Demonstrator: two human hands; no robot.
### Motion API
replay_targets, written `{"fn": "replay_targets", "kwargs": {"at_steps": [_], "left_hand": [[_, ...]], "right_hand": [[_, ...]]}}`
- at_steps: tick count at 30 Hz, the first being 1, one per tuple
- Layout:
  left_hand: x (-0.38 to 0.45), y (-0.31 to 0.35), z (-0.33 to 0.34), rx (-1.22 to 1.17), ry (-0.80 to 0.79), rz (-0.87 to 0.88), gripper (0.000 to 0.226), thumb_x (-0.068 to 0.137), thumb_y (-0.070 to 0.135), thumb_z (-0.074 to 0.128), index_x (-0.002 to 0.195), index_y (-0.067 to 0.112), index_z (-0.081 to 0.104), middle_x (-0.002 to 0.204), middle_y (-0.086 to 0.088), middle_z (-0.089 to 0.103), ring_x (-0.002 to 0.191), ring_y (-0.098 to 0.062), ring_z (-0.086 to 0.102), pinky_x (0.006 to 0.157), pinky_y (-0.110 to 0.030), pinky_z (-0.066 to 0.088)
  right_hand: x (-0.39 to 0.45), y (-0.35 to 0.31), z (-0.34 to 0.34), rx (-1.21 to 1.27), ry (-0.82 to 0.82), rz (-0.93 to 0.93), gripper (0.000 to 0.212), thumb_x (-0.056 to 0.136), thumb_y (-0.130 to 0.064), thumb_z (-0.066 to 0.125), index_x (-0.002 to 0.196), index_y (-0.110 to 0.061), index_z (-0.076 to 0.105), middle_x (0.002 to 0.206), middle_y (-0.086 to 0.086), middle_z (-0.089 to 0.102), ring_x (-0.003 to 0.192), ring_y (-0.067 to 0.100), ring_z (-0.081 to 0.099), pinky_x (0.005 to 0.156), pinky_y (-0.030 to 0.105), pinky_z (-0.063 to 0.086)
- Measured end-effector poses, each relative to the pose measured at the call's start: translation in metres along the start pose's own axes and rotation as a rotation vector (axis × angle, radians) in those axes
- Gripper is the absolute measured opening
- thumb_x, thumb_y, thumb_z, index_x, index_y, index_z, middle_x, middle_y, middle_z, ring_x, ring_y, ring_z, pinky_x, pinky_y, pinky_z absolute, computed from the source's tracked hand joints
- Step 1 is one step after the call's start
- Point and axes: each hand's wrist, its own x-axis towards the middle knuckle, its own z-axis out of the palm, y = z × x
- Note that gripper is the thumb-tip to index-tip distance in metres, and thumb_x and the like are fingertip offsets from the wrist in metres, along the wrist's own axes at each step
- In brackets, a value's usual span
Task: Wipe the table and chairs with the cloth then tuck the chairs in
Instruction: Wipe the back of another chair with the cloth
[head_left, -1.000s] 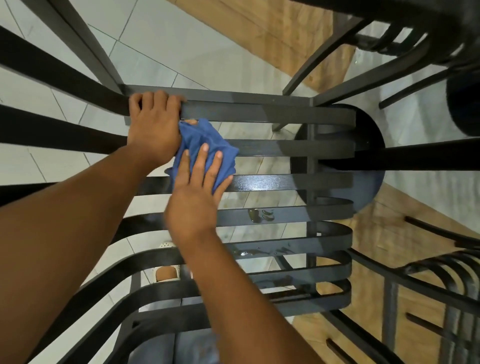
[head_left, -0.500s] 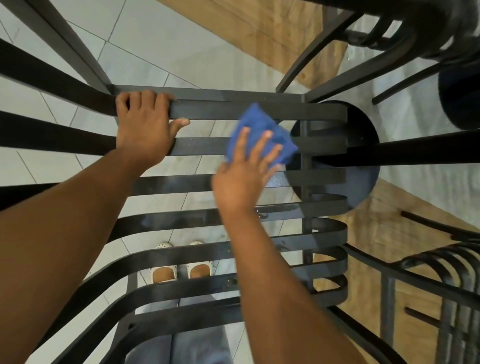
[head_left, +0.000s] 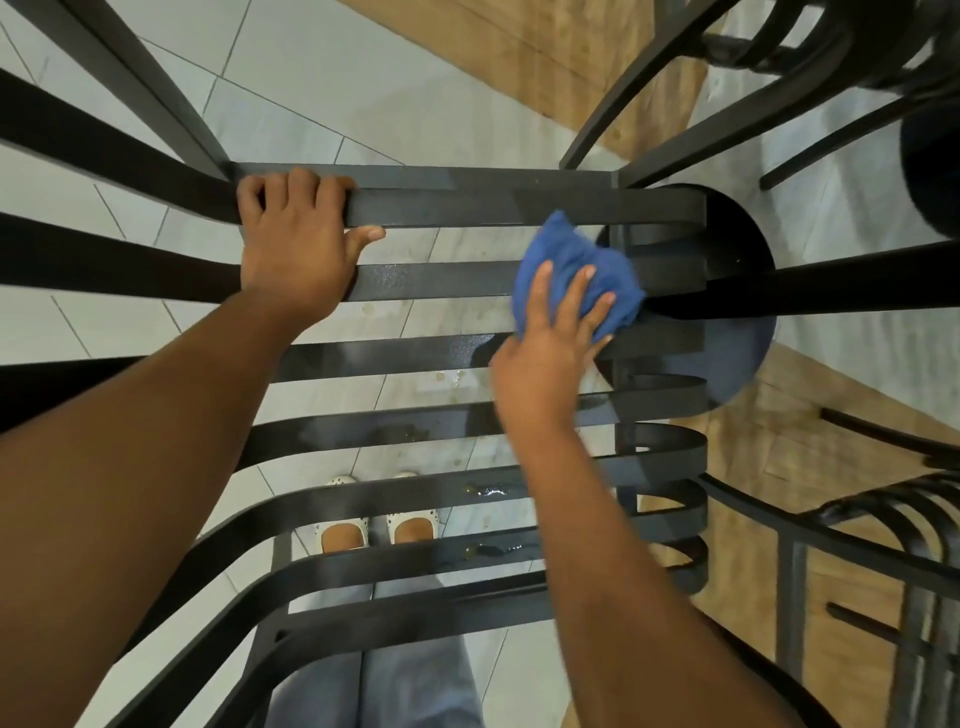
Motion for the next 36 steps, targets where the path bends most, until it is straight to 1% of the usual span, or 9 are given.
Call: {"fn": "replay_targets", "kwargs": {"at_steps": [4, 8, 10, 18, 21, 24, 27, 33, 36], "left_hand": [[-0.001, -0.002, 0.003, 0.004, 0.028, 0.001, 0.052, 0.096, 0.047, 0.039, 0.122, 0.003, 0.049, 0.112, -0.027, 0.049, 0.105, -0.042, 0.043, 0.100, -0.050, 0.020], [0.000, -0.003, 0.006, -0.002, 0.040, 0.011, 0.054, 0.096, 0.049, 0.036, 0.122, 0.003, 0.049, 0.112, -0.027, 0.049, 0.105, -0.042, 0.043, 0.100, -0.050, 0.020], [-0.001, -0.003, 0.006, -0.001, 0.035, 0.008, 0.053, 0.097, 0.048, 0.036, 0.123, 0.004, 0.048, 0.114, -0.027, 0.049, 0.107, -0.041, 0.042, 0.101, -0.049, 0.019], [-0.001, -0.002, 0.006, -0.004, 0.064, 0.018, 0.053, 0.097, 0.047, 0.037, 0.123, 0.003, 0.048, 0.114, -0.027, 0.049, 0.107, -0.042, 0.042, 0.100, -0.049, 0.019], [-0.001, -0.003, 0.008, 0.001, 0.076, 0.023, 0.052, 0.097, 0.047, 0.038, 0.122, 0.003, 0.048, 0.114, -0.027, 0.049, 0.106, -0.042, 0.042, 0.100, -0.048, 0.019], [-0.001, -0.005, 0.010, 0.016, 0.086, 0.031, 0.053, 0.096, 0.048, 0.038, 0.121, 0.003, 0.049, 0.113, -0.028, 0.049, 0.105, -0.041, 0.042, 0.098, -0.047, 0.019], [0.000, -0.005, 0.011, 0.021, 0.081, 0.044, 0.052, 0.097, 0.047, 0.038, 0.121, 0.002, 0.048, 0.113, -0.029, 0.048, 0.105, -0.042, 0.042, 0.098, -0.049, 0.020], [0.000, -0.004, 0.007, 0.035, 0.062, 0.037, 0.053, 0.097, 0.048, 0.036, 0.122, 0.002, 0.047, 0.115, -0.027, 0.048, 0.107, -0.042, 0.041, 0.099, -0.051, 0.021], [-0.003, -0.005, 0.006, 0.030, 0.033, 0.019, 0.055, 0.097, 0.049, 0.035, 0.123, 0.002, 0.047, 0.116, -0.028, 0.047, 0.108, -0.042, 0.040, 0.100, -0.051, 0.021]], "right_hand": [[-0.080, -0.042, 0.037, -0.038, -0.059, -0.250, 0.097, 0.063, -0.014, 0.079, 0.146, -0.020, 0.030, 0.153, 0.022, 0.019, 0.138, 0.052, 0.012, 0.106, 0.062, 0.016], [-0.070, -0.010, 0.033, -0.092, -0.163, -0.440, 0.102, 0.082, -0.016, 0.064, 0.146, -0.034, -0.014, 0.151, 0.003, -0.033, 0.135, 0.038, -0.032, 0.106, 0.056, -0.017], [-0.054, 0.025, 0.015, -0.098, -0.230, -0.394, 0.096, 0.090, -0.016, 0.053, 0.133, -0.040, -0.029, 0.137, -0.006, -0.048, 0.126, 0.029, -0.046, 0.104, 0.051, -0.025], [-0.037, 0.041, -0.008, -0.051, -0.127, 0.108, 0.090, 0.089, -0.014, 0.050, 0.144, -0.033, -0.020, 0.151, 0.009, -0.032, 0.138, 0.040, -0.027, 0.111, 0.055, -0.010], [-0.073, -0.009, 0.024, -0.010, -0.135, -0.080, 0.091, 0.086, -0.010, 0.047, 0.142, -0.031, -0.021, 0.147, 0.012, -0.035, 0.134, 0.044, -0.030, 0.106, 0.058, -0.013], [-0.115, -0.039, 0.048, 0.021, -0.119, -0.394, 0.087, 0.076, -0.014, 0.060, 0.150, -0.027, 0.016, 0.158, 0.015, 0.003, 0.140, 0.048, 0.002, 0.106, 0.064, 0.006], [-0.123, -0.017, 0.048, -0.008, -0.278, -0.570, 0.100, 0.076, -0.008, 0.068, 0.149, -0.034, 0.004, 0.156, 0.000, -0.023, 0.140, 0.034, -0.026, 0.103, 0.058, -0.019], [-0.107, 0.069, 0.031, -0.118, -0.228, -0.311, 0.117, 0.073, -0.013, 0.071, 0.143, -0.042, -0.018, 0.151, -0.006, -0.032, 0.138, 0.030, -0.030, 0.103, 0.055, -0.017], [-0.114, 0.057, 0.036, -0.146, -0.061, -0.084, 0.118, 0.056, -0.016, 0.084, 0.149, -0.022, 0.013, 0.156, 0.012, 0.005, 0.139, 0.047, 0.003, 0.102, 0.062, 0.009]]}}
